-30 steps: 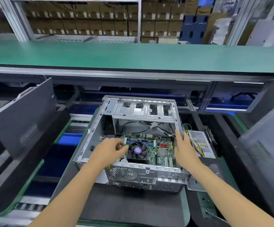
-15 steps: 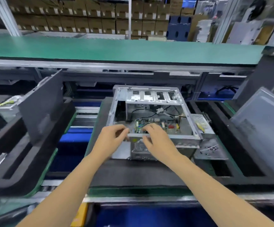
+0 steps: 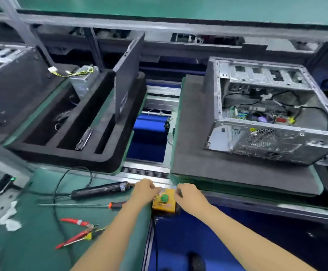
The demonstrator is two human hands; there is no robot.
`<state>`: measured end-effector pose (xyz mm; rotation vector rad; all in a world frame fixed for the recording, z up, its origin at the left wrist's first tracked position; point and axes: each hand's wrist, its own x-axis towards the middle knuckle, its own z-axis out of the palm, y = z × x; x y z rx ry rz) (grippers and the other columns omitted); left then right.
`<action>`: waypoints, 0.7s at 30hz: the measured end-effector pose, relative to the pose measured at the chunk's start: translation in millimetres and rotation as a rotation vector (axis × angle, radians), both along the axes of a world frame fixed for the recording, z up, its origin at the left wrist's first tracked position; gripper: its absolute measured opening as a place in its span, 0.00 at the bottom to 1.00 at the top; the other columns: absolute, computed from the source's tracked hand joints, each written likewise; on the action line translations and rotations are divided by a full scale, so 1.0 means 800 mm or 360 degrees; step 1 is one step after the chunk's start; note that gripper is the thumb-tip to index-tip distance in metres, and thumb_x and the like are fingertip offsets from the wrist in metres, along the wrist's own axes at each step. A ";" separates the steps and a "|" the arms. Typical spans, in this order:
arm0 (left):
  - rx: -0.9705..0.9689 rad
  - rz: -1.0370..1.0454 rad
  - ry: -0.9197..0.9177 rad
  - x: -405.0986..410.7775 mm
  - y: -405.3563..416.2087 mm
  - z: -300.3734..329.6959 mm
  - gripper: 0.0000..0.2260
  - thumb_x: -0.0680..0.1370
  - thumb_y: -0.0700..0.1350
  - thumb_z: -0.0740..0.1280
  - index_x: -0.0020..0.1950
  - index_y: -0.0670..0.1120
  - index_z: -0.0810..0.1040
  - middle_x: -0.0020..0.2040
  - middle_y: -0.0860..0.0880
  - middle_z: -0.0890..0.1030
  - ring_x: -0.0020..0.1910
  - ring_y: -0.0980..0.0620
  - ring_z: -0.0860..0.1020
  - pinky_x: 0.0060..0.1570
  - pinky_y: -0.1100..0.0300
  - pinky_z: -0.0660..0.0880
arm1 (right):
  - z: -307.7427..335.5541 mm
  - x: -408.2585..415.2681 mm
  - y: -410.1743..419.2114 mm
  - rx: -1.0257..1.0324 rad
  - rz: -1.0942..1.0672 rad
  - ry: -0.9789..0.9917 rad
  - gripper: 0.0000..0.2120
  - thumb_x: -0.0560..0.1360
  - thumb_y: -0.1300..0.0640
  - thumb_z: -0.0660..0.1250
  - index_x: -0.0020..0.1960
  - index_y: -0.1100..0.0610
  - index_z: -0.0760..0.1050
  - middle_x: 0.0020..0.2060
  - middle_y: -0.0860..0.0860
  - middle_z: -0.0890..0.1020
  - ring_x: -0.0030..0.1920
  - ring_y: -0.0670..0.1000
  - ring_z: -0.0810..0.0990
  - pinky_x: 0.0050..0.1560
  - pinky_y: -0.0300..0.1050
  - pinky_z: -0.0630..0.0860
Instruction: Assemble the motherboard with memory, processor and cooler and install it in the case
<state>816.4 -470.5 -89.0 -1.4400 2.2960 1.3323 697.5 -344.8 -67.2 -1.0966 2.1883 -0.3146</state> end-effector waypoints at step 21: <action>-0.0077 0.0095 -0.0113 -0.003 0.004 -0.047 0.24 0.67 0.52 0.77 0.26 0.46 0.64 0.25 0.50 0.65 0.27 0.52 0.62 0.28 0.59 0.57 | -0.077 0.015 -0.026 0.0209 -0.0733 -0.0751 0.19 0.72 0.49 0.71 0.53 0.59 0.68 0.51 0.55 0.77 0.44 0.51 0.77 0.33 0.38 0.75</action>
